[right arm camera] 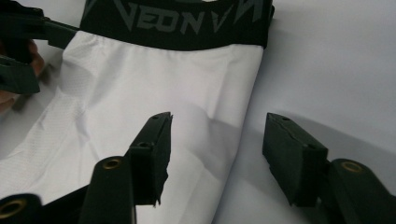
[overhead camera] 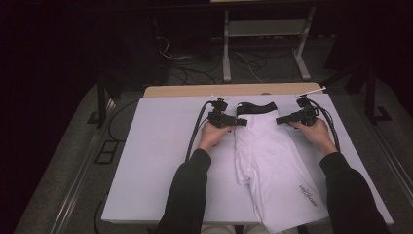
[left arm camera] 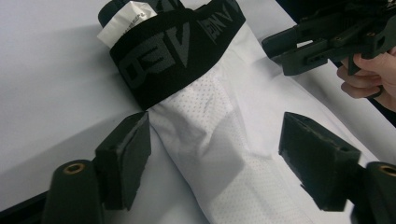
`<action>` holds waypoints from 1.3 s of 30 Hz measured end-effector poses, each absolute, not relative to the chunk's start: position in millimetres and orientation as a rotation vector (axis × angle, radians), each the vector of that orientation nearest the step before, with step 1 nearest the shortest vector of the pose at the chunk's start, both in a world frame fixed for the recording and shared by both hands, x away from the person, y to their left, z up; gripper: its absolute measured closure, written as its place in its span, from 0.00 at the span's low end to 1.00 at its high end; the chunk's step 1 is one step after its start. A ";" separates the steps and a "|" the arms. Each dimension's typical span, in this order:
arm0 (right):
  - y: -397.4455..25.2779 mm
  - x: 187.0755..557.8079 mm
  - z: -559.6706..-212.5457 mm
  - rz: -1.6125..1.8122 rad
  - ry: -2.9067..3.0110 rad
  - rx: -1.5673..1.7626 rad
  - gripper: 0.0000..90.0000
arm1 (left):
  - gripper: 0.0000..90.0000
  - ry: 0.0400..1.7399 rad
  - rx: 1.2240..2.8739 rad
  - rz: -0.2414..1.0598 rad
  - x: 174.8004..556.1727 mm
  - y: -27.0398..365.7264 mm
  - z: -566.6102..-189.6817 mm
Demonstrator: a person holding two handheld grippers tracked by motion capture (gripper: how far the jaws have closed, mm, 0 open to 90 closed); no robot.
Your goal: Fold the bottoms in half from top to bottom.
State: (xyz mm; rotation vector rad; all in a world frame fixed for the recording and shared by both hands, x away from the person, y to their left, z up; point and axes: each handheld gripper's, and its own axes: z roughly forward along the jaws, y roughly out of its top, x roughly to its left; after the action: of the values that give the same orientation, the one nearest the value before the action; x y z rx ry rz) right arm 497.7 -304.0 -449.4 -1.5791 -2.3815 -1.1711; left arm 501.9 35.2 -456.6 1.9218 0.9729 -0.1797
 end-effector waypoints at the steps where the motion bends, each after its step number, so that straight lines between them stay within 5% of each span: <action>1: -303.3 498.4 -450.0 -1.166 -2.385 -1.581 0.49 | 0.29 0.974 1.920 -0.179 501.9 35.3 -456.8; 16: -288.8 496.0 -451.7 -1.174 -2.441 -1.604 0.70 | 0.58 1.002 1.911 -0.175 502.0 32.2 -458.1; 25: -285.9 490.0 -455.8 -1.191 -2.450 -1.645 0.93 | 0.78 1.027 1.924 -0.158 502.4 30.2 -461.0; 33: -287.7 489.5 -454.9 -1.193 -2.423 -1.643 0.97 | 0.95 1.042 1.933 -0.142 502.4 30.3 -461.1; 39: -294.7 487.2 -450.0 -1.267 -2.368 -1.614 0.98 | 0.97 1.032 1.939 -0.135 500.0 31.1 -455.5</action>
State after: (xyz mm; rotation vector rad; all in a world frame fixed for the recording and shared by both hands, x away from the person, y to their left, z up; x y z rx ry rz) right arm 487.2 -294.7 -450.0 -1.6140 -2.3682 -1.2668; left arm 500.0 31.1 -455.5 1.9386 1.0319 -0.1351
